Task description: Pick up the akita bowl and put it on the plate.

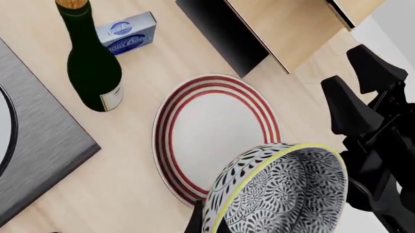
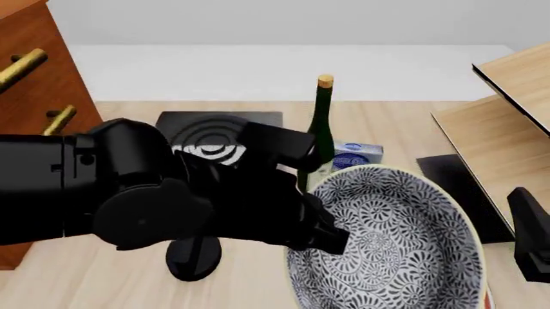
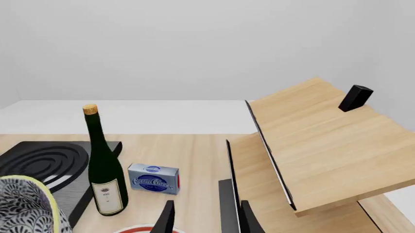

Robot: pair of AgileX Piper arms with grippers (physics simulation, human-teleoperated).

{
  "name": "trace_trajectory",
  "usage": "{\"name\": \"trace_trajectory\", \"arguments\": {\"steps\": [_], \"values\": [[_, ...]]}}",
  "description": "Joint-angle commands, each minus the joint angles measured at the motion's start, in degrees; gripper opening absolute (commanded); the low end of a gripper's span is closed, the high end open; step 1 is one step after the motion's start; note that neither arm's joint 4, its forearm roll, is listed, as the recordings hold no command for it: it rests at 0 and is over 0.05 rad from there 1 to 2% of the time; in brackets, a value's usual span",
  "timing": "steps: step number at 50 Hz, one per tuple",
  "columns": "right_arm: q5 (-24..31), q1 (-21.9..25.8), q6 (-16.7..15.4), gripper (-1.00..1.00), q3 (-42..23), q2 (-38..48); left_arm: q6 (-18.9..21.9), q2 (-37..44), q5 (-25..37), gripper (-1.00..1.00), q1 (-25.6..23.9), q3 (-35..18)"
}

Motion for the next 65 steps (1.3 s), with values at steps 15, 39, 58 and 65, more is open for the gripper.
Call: {"name": "trace_trajectory", "arguments": {"steps": [15, 39, 58, 65], "values": [[0.0, 0.0, 0.0, 1.00, 0.0, 0.0, -2.0, 4.2, -9.9, -1.00, -1.6, 2.3], [0.0, 0.0, 0.0, 1.00, 0.0, 0.0, -3.2, 9.3, -15.8, -1.00, -2.4, 2.5], [0.0, 0.0, 0.0, 1.00, 0.0, 0.0, -4.0, 12.4, -19.1, -1.00, -3.0, 2.4], [0.0, 0.0, 0.0, 1.00, 0.0, 0.0, -4.6, 13.0, -20.5, -1.00, -3.1, 2.6]]}}
